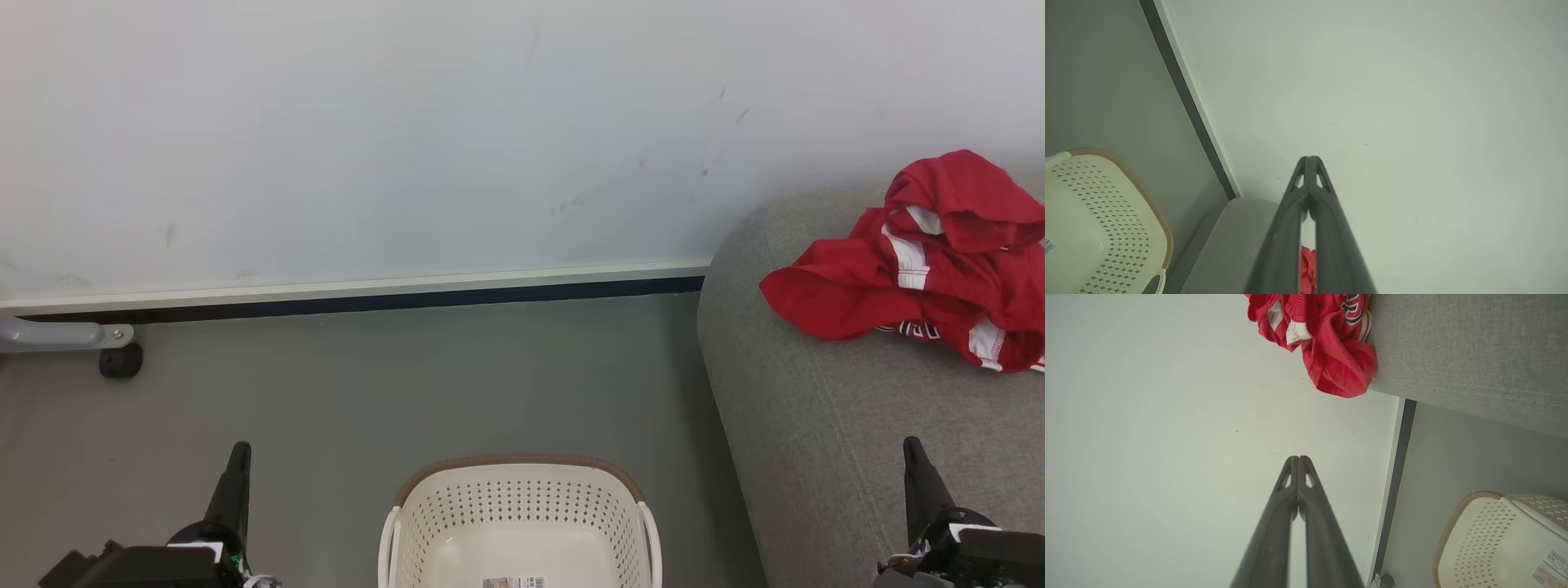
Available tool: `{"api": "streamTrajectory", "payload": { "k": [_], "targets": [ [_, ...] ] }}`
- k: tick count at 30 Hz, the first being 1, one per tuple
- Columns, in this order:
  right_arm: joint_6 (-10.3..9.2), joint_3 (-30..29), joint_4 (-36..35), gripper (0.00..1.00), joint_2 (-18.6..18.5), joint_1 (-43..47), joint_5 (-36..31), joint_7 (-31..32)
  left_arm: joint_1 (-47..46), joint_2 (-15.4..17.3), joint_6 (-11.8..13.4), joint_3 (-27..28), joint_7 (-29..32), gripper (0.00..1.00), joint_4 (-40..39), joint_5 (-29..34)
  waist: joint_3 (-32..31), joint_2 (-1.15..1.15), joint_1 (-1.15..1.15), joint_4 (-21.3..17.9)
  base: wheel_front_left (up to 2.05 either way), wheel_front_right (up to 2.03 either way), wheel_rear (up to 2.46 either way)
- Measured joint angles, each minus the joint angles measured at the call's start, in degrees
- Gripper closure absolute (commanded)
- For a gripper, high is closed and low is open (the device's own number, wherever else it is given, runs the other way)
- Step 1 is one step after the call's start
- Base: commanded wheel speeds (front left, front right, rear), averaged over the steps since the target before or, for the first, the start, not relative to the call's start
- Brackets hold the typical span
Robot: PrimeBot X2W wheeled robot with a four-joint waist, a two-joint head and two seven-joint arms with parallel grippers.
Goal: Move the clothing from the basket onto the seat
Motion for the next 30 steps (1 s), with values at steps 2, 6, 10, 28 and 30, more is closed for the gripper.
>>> {"api": "streamTrajectory", "payload": {
  "k": [2,6,10,28,30],
  "targets": [
    [0.00,0.00,0.00,1.00,0.00,0.00,0.00,0.00,0.00,0.00,0.00,0.00,0.00,1.00,0.00,0.00,0.00,0.00,0.00,0.00,0.00,0.00,0.00],
    [0.00,0.00,0.00,1.00,0.00,0.00,0.00,0.00,0.00,0.00,0.00,0.00,0.00,1.00,0.00,0.00,0.00,0.00,0.00,0.00,0.00,0.00,0.00],
    [0.00,0.00,0.00,1.00,0.00,0.00,0.00,0.00,0.00,0.00,0.00,0.00,0.00,1.00,0.00,0.00,0.00,0.00,0.00,0.00,0.00,0.00,0.00],
    [0.00,0.00,0.01,1.00,0.00,0.00,0.00,0.00,0.00,0.00,0.00,0.00,0.00,1.00,0.01,0.00,0.00,0.00,0.00,0.00,0.00,0.00,0.00],
    [0.01,0.00,0.01,1.00,0.00,0.00,0.00,0.00,0.00,0.00,0.00,0.00,0.00,1.00,0.01,0.00,0.00,0.00,0.00,0.00,0.00,0.00,0.00]
  ]
}}
